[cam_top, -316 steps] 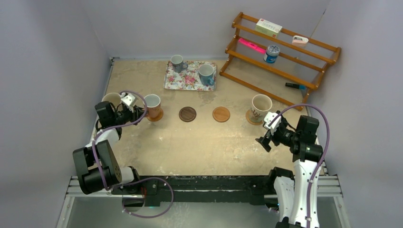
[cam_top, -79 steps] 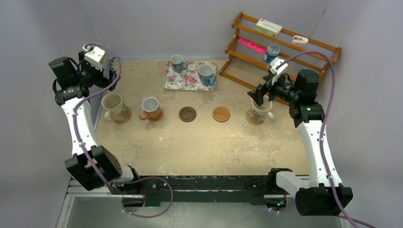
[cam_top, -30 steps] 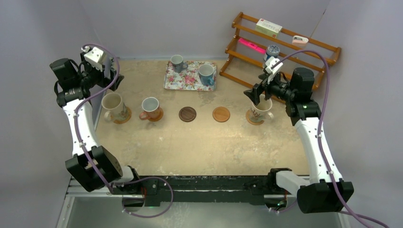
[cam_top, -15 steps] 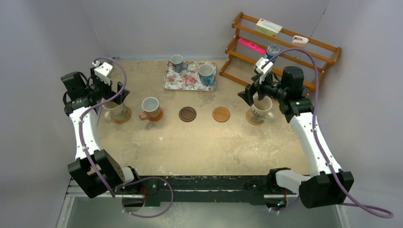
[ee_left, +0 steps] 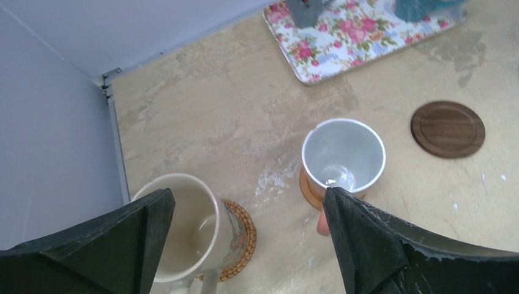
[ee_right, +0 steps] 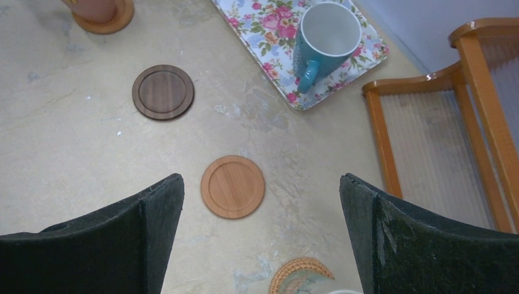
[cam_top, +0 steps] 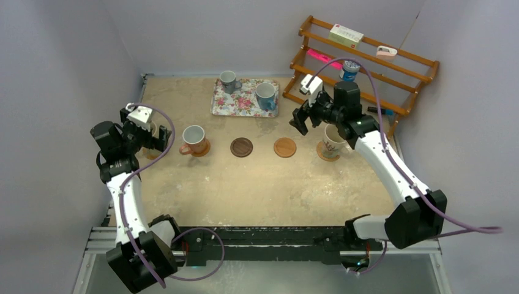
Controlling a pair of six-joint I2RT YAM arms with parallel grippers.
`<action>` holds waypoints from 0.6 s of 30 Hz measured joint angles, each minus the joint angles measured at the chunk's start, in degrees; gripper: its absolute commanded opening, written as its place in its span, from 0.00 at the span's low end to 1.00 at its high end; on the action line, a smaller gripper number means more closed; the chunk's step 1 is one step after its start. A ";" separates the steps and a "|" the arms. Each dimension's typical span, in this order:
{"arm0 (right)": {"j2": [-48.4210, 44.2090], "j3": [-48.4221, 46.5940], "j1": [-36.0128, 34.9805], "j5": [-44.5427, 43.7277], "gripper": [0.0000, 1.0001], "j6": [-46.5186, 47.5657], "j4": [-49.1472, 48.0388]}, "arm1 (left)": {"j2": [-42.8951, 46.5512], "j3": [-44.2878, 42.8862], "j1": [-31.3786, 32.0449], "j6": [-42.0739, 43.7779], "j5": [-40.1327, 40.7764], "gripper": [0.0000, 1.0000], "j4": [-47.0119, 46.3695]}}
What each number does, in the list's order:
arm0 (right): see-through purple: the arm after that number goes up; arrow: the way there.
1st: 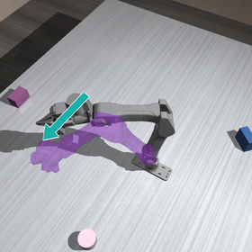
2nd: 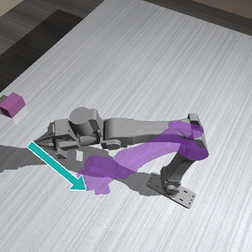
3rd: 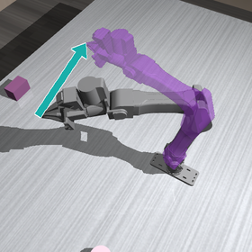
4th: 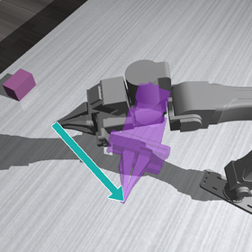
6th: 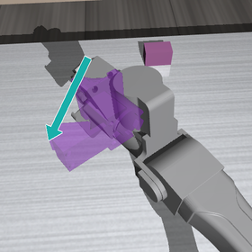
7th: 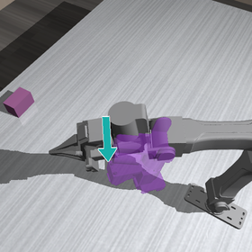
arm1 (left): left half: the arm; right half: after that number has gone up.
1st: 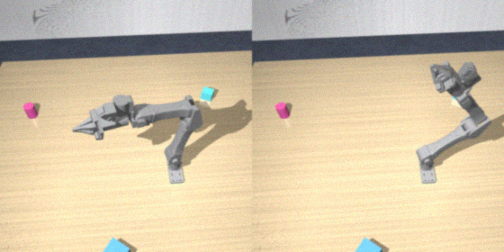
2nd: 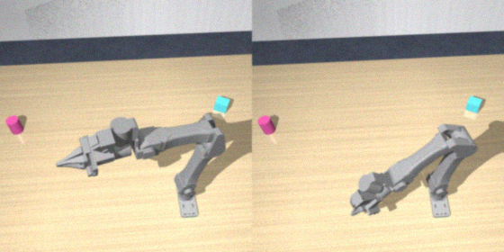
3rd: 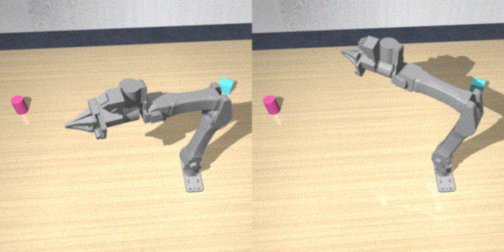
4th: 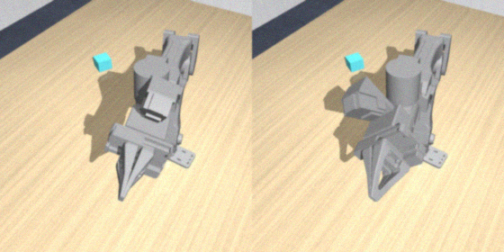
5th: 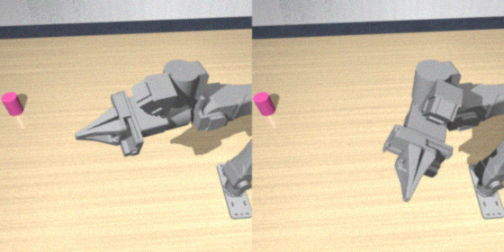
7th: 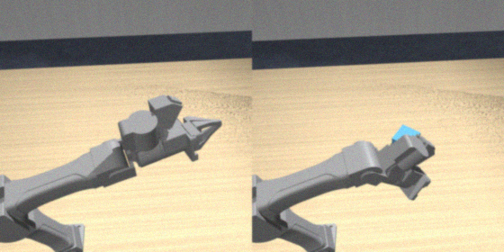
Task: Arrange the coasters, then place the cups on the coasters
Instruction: Pick up the cup from the tray.
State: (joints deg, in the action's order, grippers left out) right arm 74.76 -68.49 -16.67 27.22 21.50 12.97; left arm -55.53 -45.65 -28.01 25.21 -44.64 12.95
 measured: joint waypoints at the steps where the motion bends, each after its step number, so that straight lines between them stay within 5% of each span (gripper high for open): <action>1: 0.79 -0.20 -0.96 -1.03 0.99 0.00 -0.33 | 0.79 0.79 0.00 -1.49 0.44 1.00 -1.95; 18: 14.21 -3.21 -8.85 -18.34 0.99 -2.32 -10.27 | 7.28 11.15 0.00 -15.56 12.66 1.00 -19.67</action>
State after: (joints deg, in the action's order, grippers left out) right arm 88.97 -71.70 -25.52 8.88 19.18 2.70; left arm -48.25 -34.50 -28.01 9.65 -31.99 -6.72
